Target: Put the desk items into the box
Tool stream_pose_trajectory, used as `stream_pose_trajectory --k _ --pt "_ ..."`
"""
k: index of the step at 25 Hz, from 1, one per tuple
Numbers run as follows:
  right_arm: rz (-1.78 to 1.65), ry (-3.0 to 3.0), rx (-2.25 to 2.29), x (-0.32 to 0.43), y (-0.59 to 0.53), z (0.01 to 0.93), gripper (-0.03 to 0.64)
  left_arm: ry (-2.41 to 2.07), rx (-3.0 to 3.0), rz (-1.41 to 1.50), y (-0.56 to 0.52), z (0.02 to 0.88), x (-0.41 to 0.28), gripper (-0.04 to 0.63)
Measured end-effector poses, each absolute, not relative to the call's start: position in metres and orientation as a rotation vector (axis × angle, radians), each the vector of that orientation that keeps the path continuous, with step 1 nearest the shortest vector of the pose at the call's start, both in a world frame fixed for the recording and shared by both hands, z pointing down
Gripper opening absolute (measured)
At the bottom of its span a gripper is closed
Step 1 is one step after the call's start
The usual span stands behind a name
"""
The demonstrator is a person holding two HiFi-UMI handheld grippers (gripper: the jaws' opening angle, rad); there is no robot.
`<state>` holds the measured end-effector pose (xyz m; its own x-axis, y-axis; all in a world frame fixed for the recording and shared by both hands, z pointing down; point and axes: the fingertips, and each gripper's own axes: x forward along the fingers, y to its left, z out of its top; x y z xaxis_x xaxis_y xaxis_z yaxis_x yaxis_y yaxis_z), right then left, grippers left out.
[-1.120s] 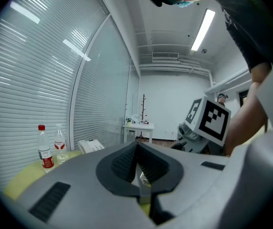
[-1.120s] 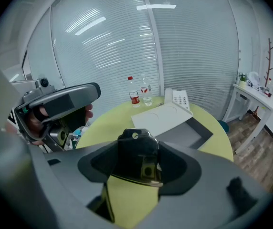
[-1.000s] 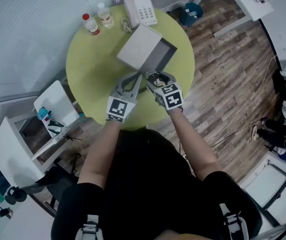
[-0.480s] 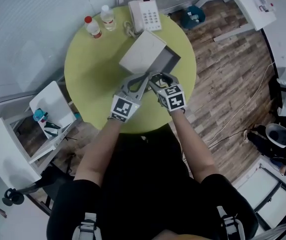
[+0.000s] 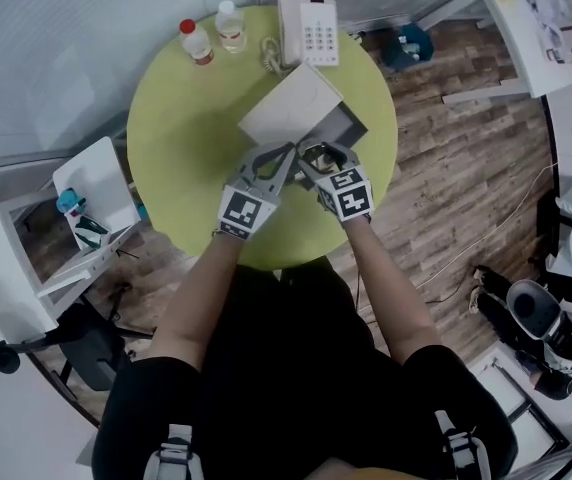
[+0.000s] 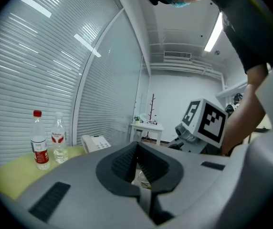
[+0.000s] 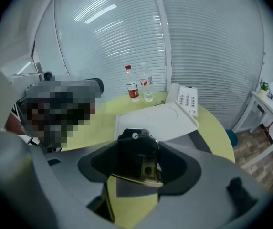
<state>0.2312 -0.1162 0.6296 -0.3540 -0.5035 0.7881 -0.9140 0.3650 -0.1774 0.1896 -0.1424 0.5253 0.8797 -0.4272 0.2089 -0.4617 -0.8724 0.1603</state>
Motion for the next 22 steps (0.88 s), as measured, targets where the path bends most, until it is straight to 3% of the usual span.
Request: stream_pose_trajectory --k 22 --pt "0.730 -2.034 0.954 0.259 -0.129 0.673 0.273 -0.968 2.720 0.238 -0.165 0.550 0.209 0.009"
